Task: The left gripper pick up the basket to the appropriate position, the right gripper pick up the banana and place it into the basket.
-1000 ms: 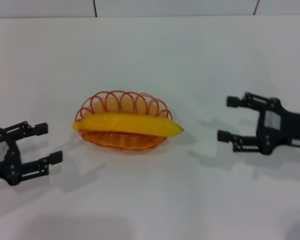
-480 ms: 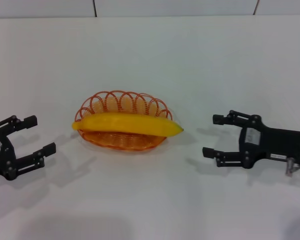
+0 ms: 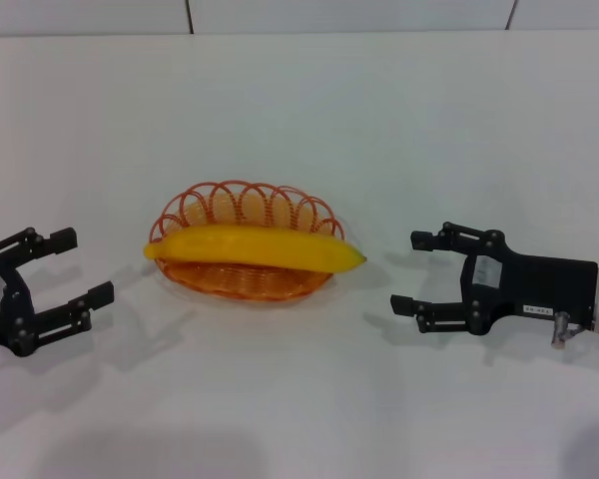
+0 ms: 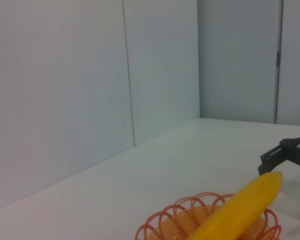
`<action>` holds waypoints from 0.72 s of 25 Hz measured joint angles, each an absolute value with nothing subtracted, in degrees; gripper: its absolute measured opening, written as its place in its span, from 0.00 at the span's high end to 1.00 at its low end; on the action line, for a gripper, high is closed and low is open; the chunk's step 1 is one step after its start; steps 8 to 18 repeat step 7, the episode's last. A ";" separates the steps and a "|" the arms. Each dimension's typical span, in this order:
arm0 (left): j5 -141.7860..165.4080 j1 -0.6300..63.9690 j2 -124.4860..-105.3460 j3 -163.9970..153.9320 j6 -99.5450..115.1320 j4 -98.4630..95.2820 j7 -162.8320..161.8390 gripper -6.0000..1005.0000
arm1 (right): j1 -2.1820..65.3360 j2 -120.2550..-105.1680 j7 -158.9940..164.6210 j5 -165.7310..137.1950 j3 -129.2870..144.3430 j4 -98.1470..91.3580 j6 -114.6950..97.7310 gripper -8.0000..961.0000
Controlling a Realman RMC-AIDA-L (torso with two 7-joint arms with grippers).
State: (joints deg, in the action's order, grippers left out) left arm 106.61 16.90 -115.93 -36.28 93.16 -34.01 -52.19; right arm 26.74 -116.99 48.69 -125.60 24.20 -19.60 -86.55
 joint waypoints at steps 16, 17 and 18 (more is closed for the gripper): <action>106.61 17.18 -115.92 -36.32 93.16 -34.01 -52.40 0.22 | 26.95 -116.98 48.69 -125.28 24.18 -19.59 -86.56 0.05; 106.61 17.18 -115.92 -36.32 93.16 -34.01 -52.40 0.22 | 26.95 -116.98 48.69 -125.28 24.18 -19.59 -86.56 0.05; 106.61 17.18 -115.92 -36.32 93.16 -34.01 -52.40 0.22 | 26.95 -116.98 48.69 -125.28 24.18 -19.59 -86.56 0.05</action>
